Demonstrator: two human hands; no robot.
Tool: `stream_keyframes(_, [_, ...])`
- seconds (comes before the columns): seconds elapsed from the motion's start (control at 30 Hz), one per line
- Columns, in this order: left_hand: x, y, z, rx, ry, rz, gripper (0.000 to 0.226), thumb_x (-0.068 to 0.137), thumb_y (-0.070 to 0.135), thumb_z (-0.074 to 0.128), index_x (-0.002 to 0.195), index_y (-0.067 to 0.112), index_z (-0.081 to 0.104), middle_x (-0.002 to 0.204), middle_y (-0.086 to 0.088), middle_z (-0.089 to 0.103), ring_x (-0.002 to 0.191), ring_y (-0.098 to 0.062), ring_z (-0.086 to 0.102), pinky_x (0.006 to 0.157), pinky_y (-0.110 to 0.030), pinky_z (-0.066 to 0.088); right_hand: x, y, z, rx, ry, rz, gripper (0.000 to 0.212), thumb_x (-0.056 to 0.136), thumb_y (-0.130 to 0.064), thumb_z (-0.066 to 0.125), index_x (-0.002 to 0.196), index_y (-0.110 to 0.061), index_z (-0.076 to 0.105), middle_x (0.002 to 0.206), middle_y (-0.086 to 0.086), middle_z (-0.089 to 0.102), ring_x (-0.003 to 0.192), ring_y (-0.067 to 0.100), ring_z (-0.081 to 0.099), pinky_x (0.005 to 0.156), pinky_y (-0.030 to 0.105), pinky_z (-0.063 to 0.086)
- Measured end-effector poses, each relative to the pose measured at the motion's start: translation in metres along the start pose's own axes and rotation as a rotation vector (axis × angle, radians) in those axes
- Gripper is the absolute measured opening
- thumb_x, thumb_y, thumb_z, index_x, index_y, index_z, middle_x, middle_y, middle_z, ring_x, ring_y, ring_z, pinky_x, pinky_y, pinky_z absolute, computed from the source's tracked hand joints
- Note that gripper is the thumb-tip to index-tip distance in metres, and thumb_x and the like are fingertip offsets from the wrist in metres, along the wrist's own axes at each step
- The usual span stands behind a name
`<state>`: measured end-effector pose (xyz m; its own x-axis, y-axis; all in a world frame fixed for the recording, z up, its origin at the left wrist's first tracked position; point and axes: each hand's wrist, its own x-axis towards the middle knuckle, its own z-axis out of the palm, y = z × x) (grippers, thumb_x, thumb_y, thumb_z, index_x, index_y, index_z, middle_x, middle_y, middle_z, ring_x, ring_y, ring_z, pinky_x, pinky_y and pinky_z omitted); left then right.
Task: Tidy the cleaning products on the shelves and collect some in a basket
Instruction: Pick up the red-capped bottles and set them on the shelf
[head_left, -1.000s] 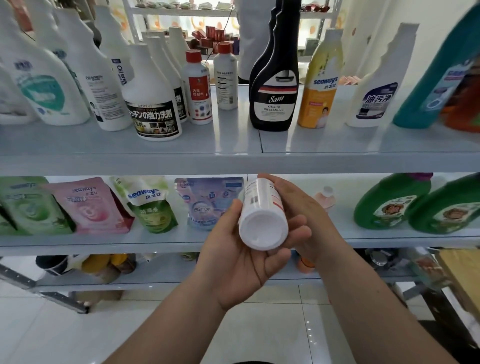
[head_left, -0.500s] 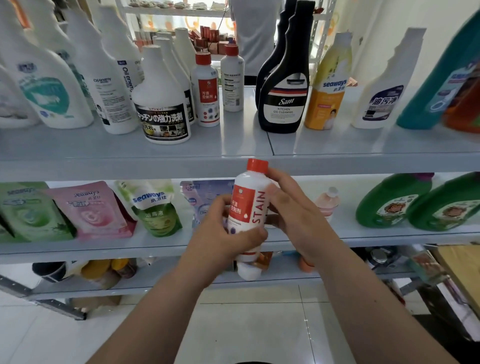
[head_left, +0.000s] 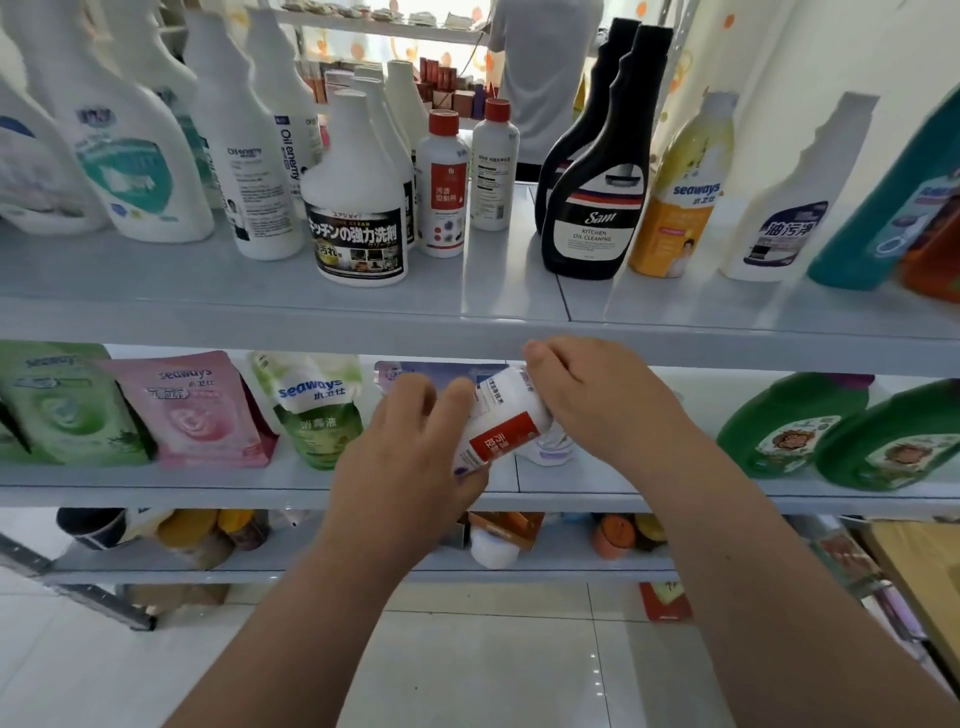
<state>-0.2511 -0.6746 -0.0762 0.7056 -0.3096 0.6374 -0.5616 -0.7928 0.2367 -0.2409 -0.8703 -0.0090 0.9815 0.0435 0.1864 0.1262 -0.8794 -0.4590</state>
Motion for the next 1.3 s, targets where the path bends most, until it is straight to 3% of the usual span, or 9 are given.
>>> stream_keyframes(0.1, [0.004, -0.015, -0.008, -0.408, -0.265, -0.222, 0.071, 0.057, 0.057, 0.086, 0.112, 0.053, 0.041, 0.107, 0.025, 0.044, 0.086, -0.003, 0.060, 0.057, -0.014, 0.054, 0.002, -0.010, 0.004, -0.004, 0.118, -0.098, 0.042, 0.107, -0.048, 0.034, 0.070, -0.032, 0.045, 0.066, -0.009, 0.053, 0.064, 0.004, 0.054, 0.057, 0.020, 0.033])
stream_keyframes(0.23, [-0.003, -0.033, -0.004, -1.048, -0.532, -0.466, 0.074, 0.054, 0.048, 0.093, 0.117, 0.048, 0.054, 0.111, 0.017, 0.067, 0.096, -0.013, 0.073, 0.072, -0.035, 0.065, 0.006, -0.024, 0.014, 0.096, 0.227, -0.257, 0.040, 0.096, -0.056, 0.031, 0.066, -0.032, 0.043, 0.057, -0.010, 0.049, 0.060, 0.006, 0.056, 0.052, 0.012, 0.036])
stream_keyframes(0.33, [-0.006, -0.032, 0.000, -1.057, -0.487, -0.494, 0.075, 0.053, 0.048, 0.093, 0.117, 0.048, 0.054, 0.113, 0.014, 0.068, 0.099, -0.018, 0.074, 0.080, -0.043, 0.064, 0.010, -0.033, 0.023, 0.199, 0.267, -0.281, 0.038, 0.094, -0.056, 0.038, 0.072, -0.027, 0.050, 0.062, -0.012, 0.051, 0.062, 0.007, 0.055, 0.055, 0.011, 0.034])
stream_keyframes(0.53, [0.004, -0.033, -0.006, -1.045, -0.222, -0.634, 0.055, 0.066, 0.044, 0.091, 0.104, 0.054, 0.053, 0.106, 0.021, 0.069, 0.091, -0.004, 0.073, 0.067, -0.022, 0.061, 0.009, -0.050, 0.049, 0.541, 0.081, -0.021, 0.055, 0.078, -0.070, 0.065, 0.126, -0.049, 0.045, 0.117, -0.014, 0.053, 0.104, 0.000, 0.059, 0.080, 0.017, 0.055])
stream_keyframes(0.77, [0.020, -0.051, -0.025, -1.147, -0.235, -0.514, 0.048, 0.086, 0.037, 0.075, 0.129, 0.044, 0.054, 0.126, 0.009, 0.066, 0.112, -0.011, 0.069, 0.092, -0.038, 0.061, 0.020, -0.070, 0.049, 0.776, 0.149, -0.002, 0.052, 0.070, -0.068, 0.068, 0.119, -0.055, 0.053, 0.109, -0.027, 0.071, 0.104, 0.000, 0.070, 0.083, 0.022, 0.059])
stream_keyframes(0.9, [0.050, -0.063, -0.042, -1.008, -0.311, -0.342, 0.056, 0.094, 0.020, 0.060, 0.138, 0.053, 0.048, 0.138, 0.013, 0.055, 0.122, -0.001, 0.059, 0.098, -0.027, 0.055, 0.032, -0.079, 0.036, 0.837, 0.263, -0.017, 0.053, 0.071, -0.064, 0.070, 0.121, -0.052, 0.056, 0.116, -0.016, 0.072, 0.111, 0.008, 0.069, 0.093, 0.035, 0.059])
stream_keyframes(1.03, [0.096, -0.075, -0.066, -0.604, -0.380, -0.123, 0.061, 0.097, 0.017, 0.057, 0.148, 0.046, 0.042, 0.133, 0.027, 0.041, 0.115, 0.012, 0.050, 0.083, 0.000, 0.042, 0.051, -0.075, 0.021, 0.772, 0.346, -0.033, 0.054, 0.078, -0.057, 0.071, 0.129, -0.047, 0.054, 0.120, -0.011, 0.070, 0.111, 0.009, 0.068, 0.094, 0.041, 0.059])
stream_keyframes(1.2, [0.188, -0.079, -0.101, -0.293, -0.176, 0.134, 0.044, 0.096, 0.027, 0.054, 0.139, 0.031, 0.058, 0.123, 0.014, 0.050, 0.113, -0.004, 0.054, 0.094, -0.019, 0.050, 0.084, -0.054, 0.006, 0.682, 0.383, 0.018, 0.045, 0.078, -0.059, 0.073, 0.116, -0.060, 0.050, 0.109, -0.034, 0.066, 0.104, -0.009, 0.063, 0.082, 0.017, 0.051])
stream_keyframes(1.3, [0.256, -0.073, -0.100, -0.067, -0.269, 0.196, 0.042, 0.097, 0.024, 0.061, 0.139, 0.031, 0.057, 0.133, 0.002, 0.055, 0.111, -0.011, 0.052, 0.094, -0.029, 0.045, 0.105, -0.036, 0.004, 0.628, 0.362, 0.037, 0.047, 0.085, -0.055, 0.076, 0.122, -0.059, 0.047, 0.106, -0.041, 0.062, 0.103, -0.021, 0.057, 0.079, 0.016, 0.047])
